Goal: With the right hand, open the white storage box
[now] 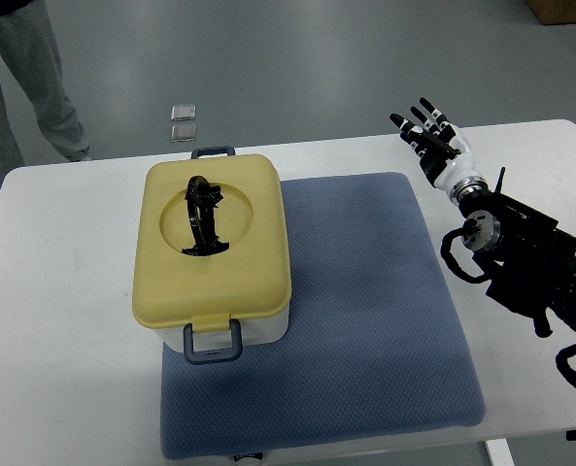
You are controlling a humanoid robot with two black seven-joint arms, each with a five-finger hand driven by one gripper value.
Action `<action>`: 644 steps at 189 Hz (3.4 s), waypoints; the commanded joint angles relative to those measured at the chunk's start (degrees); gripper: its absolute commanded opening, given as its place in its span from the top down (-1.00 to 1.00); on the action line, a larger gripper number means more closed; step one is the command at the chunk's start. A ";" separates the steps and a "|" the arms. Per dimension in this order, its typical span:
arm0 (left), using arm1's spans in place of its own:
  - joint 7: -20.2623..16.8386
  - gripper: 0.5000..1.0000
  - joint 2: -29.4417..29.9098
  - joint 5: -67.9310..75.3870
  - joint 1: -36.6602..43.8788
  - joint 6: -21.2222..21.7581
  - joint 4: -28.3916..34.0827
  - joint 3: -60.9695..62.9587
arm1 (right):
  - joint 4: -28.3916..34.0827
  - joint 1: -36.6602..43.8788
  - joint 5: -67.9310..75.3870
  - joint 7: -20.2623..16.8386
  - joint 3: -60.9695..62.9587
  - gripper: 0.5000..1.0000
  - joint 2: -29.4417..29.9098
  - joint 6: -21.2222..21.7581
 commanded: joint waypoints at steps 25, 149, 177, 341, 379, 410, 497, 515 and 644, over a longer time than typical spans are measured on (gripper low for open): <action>0.00 -1.00 0.00 -0.02 0.03 0.00 0.01 -0.01 | 0.00 0.26 0.02 0.02 -0.01 -0.74 0.00 -0.01; 0.00 -1.00 0.00 -0.02 -0.14 0.09 0.01 0.17 | -0.26 0.17 -0.33 0.02 -0.19 -0.74 0.00 0.07; 0.00 -1.00 0.00 -0.02 -0.14 0.09 -0.08 0.08 | -0.26 0.26 -0.33 -0.07 -0.19 -0.74 0.00 -0.01; 0.00 -1.00 0.00 -0.02 -0.14 0.09 -0.08 0.17 | 2.02 0.52 -3.94 -0.07 -0.10 -0.74 0.00 -2.91; 0.00 -1.00 0.00 -0.02 -0.14 0.09 -0.08 0.17 | 1.67 0.43 -4.11 -0.07 -0.10 -0.74 0.00 -3.62; 0.00 -1.00 0.00 -0.02 -0.14 0.09 -0.08 0.17 | 1.05 0.52 -4.20 -0.07 -0.19 -0.74 0.00 -3.79; 0.00 -1.00 0.00 -0.02 -0.14 0.09 -0.08 0.17 | 11.95 3.07 -20.01 0.11 -0.27 -0.73 -0.70 -12.40; 0.00 -1.00 0.00 -0.02 -0.14 0.09 -0.08 0.17 | 15.03 5.35 -28.80 0.02 -0.80 -0.73 -3.42 -13.37; 0.00 -1.00 0.00 -0.02 -0.14 0.09 -0.08 0.17 | 39.10 28.03 -91.73 5.29 -1.15 -0.72 -19.86 -2.39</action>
